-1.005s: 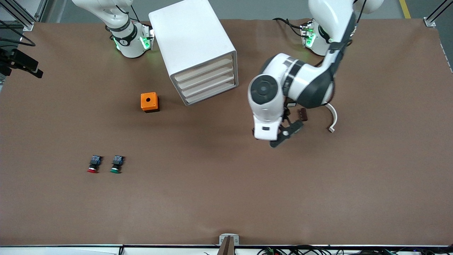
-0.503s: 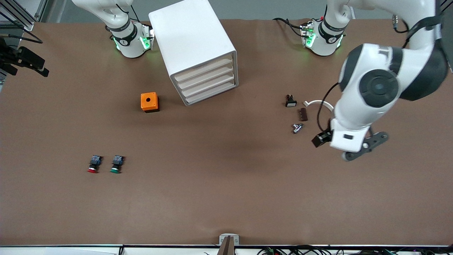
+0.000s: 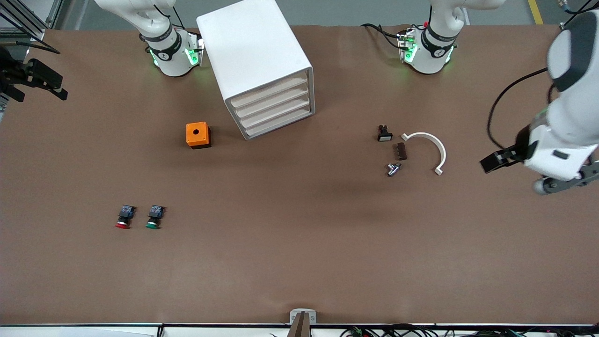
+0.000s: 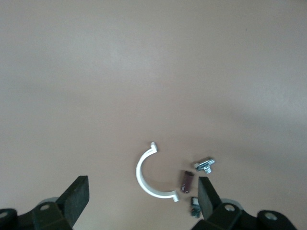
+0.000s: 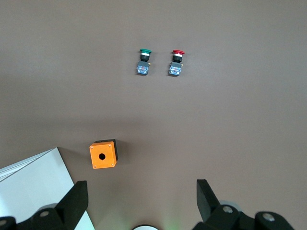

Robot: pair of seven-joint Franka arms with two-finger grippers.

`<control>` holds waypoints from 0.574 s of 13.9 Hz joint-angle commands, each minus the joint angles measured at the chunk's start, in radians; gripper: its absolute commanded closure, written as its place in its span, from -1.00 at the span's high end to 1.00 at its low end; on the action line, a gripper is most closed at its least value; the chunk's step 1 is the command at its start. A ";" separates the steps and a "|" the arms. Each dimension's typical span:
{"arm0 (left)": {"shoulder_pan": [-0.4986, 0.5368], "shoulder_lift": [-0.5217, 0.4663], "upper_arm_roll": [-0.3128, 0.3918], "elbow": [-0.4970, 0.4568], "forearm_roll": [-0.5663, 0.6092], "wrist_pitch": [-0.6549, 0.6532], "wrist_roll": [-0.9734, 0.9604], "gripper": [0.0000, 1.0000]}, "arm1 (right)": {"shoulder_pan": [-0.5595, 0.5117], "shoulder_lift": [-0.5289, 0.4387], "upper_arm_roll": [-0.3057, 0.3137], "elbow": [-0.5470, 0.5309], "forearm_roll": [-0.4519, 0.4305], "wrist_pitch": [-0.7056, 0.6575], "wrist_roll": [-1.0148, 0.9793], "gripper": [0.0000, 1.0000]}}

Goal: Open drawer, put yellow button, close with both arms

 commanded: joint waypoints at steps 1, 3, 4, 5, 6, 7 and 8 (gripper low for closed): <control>0.082 -0.163 -0.023 -0.154 -0.077 0.001 0.133 1.00 | -0.004 -0.029 -0.005 -0.020 -0.008 0.003 -0.018 1.00; 0.147 -0.254 -0.078 -0.235 -0.084 0.002 0.188 0.99 | -0.008 -0.031 -0.008 -0.023 -0.008 0.000 -0.021 1.00; 0.196 -0.289 -0.141 -0.261 -0.084 0.002 0.199 1.00 | -0.014 -0.037 -0.008 -0.023 -0.008 0.001 -0.020 1.00; 0.236 -0.323 -0.199 -0.289 -0.084 0.002 0.199 0.99 | -0.014 -0.038 -0.008 -0.023 -0.007 0.001 -0.021 1.00; 0.242 -0.361 -0.219 -0.325 -0.084 0.010 0.198 0.99 | -0.014 -0.040 -0.007 -0.024 -0.007 0.007 -0.020 1.00; 0.239 -0.398 -0.224 -0.364 -0.084 0.021 0.192 0.99 | -0.014 -0.042 -0.007 -0.023 -0.005 0.013 -0.020 1.00; 0.236 -0.427 -0.227 -0.390 -0.084 0.024 0.190 1.00 | -0.013 -0.043 -0.007 -0.023 -0.005 0.015 -0.020 1.00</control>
